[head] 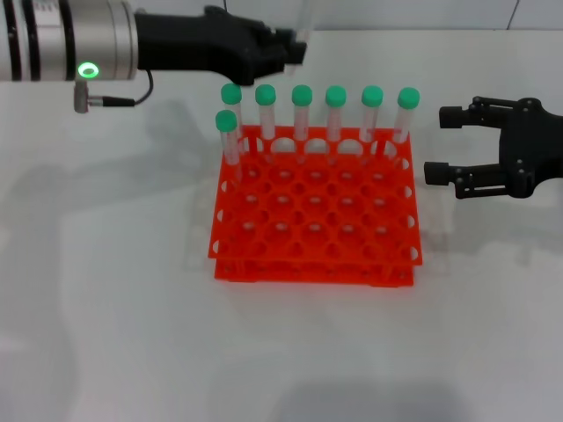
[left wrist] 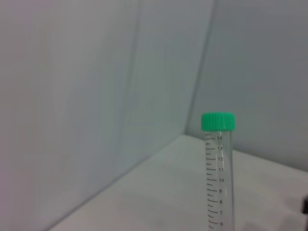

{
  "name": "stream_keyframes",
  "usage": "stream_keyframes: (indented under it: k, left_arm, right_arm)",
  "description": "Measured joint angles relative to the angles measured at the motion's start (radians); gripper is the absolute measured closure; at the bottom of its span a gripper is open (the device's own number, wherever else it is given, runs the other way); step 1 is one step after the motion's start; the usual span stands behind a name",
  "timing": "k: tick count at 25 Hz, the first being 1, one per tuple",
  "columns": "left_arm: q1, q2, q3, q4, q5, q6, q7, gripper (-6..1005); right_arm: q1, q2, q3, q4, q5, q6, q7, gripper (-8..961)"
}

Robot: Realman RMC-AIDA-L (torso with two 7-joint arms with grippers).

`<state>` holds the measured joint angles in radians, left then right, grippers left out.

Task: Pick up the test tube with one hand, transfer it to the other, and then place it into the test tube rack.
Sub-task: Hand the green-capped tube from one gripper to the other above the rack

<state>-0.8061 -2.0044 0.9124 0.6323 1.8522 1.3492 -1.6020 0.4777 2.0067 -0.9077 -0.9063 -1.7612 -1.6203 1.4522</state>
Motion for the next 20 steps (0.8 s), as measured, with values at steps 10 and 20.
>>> stream_keyframes:
  k: [10,20]
  left_arm:
    - [0.057,0.001,0.007,0.01,-0.018,0.036,0.072,806]
    - [0.083,0.015,-0.007,0.011,-0.062,0.09,0.11,805]
  right_arm:
    - [-0.008,0.001,0.034,0.0,0.011,-0.006,-0.007,100]
    - [-0.008,-0.003,0.04,-0.009,0.029,-0.009,-0.008,100]
